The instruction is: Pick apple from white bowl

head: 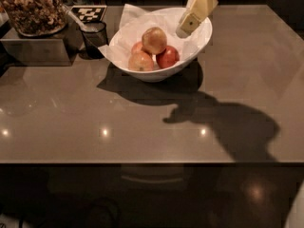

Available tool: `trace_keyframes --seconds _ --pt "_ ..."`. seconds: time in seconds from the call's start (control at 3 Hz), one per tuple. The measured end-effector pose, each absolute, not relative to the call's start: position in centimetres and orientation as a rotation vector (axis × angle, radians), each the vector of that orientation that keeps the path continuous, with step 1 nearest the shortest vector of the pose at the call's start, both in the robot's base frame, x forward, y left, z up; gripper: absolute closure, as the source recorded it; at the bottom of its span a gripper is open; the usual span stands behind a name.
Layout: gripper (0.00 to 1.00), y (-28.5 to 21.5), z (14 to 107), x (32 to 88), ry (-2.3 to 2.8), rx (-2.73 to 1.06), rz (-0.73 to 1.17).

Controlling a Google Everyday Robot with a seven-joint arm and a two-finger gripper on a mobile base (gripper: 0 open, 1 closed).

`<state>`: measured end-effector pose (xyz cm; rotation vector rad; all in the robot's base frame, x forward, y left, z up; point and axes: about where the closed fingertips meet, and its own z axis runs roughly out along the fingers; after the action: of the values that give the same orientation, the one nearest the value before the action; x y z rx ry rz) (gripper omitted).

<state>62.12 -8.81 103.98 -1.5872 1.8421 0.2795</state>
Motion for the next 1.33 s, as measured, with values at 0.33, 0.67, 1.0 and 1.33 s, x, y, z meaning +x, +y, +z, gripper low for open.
trace_keyframes --seconds 0.33,0.67,1.0,1.33 --pt "0.00 -6.4 104.0 64.4 1.802 -1.617 0.313" --pt "0.00 -4.4 103.7 65.9 1.794 -1.644 0.331" --pt "0.00 -4.6 103.6 66.1 1.807 -1.610 0.351" --pt "0.00 -4.0 102.1 67.0 1.821 -1.588 0.415"
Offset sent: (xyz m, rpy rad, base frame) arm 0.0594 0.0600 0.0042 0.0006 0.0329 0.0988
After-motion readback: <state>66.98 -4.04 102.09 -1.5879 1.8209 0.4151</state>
